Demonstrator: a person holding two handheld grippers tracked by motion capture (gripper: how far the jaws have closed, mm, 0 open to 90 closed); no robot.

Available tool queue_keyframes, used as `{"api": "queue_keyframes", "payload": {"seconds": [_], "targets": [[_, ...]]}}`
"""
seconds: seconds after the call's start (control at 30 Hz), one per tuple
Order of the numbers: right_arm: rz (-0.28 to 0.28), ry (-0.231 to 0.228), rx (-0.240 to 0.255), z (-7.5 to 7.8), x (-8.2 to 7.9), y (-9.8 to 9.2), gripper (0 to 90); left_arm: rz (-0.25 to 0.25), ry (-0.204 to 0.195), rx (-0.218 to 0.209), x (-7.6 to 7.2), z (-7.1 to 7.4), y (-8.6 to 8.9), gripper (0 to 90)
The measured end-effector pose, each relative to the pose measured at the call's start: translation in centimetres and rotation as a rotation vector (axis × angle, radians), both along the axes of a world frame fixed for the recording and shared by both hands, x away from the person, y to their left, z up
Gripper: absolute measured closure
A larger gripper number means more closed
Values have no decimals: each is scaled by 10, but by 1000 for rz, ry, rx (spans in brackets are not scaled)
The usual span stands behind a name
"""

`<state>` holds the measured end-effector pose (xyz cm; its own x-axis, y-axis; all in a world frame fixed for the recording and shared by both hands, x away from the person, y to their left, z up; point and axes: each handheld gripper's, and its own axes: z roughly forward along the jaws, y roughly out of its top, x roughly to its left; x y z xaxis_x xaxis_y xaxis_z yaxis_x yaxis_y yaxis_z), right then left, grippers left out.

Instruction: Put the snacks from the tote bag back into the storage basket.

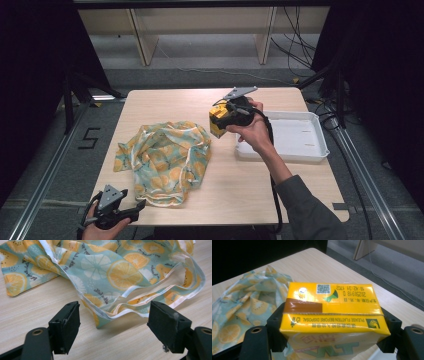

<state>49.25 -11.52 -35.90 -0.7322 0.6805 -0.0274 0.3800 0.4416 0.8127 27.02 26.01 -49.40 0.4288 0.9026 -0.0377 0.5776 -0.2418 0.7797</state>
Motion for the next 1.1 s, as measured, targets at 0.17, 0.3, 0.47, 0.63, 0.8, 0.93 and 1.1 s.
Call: {"api": "queue_keyframes", "payload": {"seconds": [0.17,0.3,0.47,0.63,0.8,0.93,1.1], "targets": [[-35,14,-6,-8,-1,-18,296,1,2,-1,0,0,-1,250],[-46,6,-8,-14,0,-32,295,4,1,-4,0,-1,-1,250],[-90,5,0,-21,0,-44,296,6,0,-6,0,-1,-2,250],[-126,4,11,-28,0,-55,295,0,4,-7,1,-2,-1,250],[-151,25,-8,-34,1,-64,295,-28,11,31,1,-1,1,250],[-160,13,-27,-39,5,-70,295,-22,16,30,1,-1,1,250],[-189,30,-27,-45,7,-72,295,-5,1,-3,1,-1,-1,250]]}}
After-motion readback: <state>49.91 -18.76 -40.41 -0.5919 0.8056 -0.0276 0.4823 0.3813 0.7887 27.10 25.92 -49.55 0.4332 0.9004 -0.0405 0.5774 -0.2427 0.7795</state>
